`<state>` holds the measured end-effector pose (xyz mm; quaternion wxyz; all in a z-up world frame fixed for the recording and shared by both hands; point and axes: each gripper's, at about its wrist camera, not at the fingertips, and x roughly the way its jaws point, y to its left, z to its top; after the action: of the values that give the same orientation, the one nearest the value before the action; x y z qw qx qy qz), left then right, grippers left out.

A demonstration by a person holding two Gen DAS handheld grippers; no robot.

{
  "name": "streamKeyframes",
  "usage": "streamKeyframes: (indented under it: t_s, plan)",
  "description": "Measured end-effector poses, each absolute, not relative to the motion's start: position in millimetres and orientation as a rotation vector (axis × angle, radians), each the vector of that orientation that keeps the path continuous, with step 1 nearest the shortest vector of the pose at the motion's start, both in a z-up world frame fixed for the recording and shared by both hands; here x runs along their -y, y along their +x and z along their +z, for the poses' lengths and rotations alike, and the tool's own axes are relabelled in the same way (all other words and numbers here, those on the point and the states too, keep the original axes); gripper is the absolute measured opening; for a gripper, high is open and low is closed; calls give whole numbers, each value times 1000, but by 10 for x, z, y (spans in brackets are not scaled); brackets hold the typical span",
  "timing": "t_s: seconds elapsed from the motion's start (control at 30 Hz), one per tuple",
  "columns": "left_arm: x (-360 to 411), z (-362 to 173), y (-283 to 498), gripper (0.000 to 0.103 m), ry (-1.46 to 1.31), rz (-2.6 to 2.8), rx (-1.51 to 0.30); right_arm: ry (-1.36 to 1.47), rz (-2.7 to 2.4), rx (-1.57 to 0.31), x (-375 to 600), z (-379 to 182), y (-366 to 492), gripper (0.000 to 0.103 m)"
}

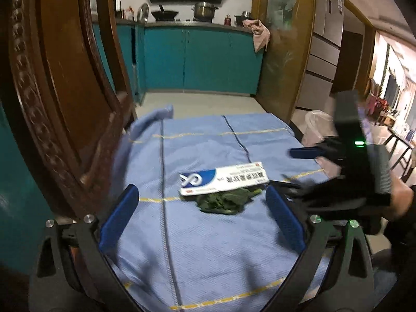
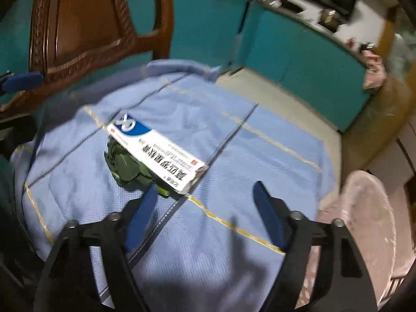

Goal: Collect trash
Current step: 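Grasp the white-and-blue medicine box with the right tool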

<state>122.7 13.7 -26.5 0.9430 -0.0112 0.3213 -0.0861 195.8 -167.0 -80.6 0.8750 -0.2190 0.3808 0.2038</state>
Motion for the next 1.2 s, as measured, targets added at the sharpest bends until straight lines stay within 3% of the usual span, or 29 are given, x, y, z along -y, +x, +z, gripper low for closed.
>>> streamKeyframes:
  t_s: [0.1, 0.47, 0.63, 0.73, 0.9, 1.03, 1.17, 1.2]
  plan:
    - [-134, -270, 1210, 98, -7, -177, -647, -485, 474, -840, 1547, -910, 2068, 60]
    - [-161, -343, 1264, 98, -39, -192, -682, -536, 595, -868, 1278, -983, 2288, 61]
    - [-141, -342, 1293, 98, -35, -189, -693, -526, 632, -860, 1173, -1002, 2363, 68]
    - [-126, -351, 1313, 98, -34, -188, -699, -487, 619, -847, 1192, -999, 2379, 67]
    - [-70, -374, 1325, 98, -21, -191, -707, -381, 599, -853, 1360, -886, 2334, 19]
    - [-38, -363, 1313, 98, -13, -192, -702, -286, 612, -837, 1501, -775, 2196, 6]
    - [-61, -370, 1304, 98, -25, -186, -705, -313, 580, -803, 1496, -714, 2045, 6]
    - [-66, -371, 1305, 98, -27, -185, -705, -314, 553, -783, 1491, -690, 2034, 11]
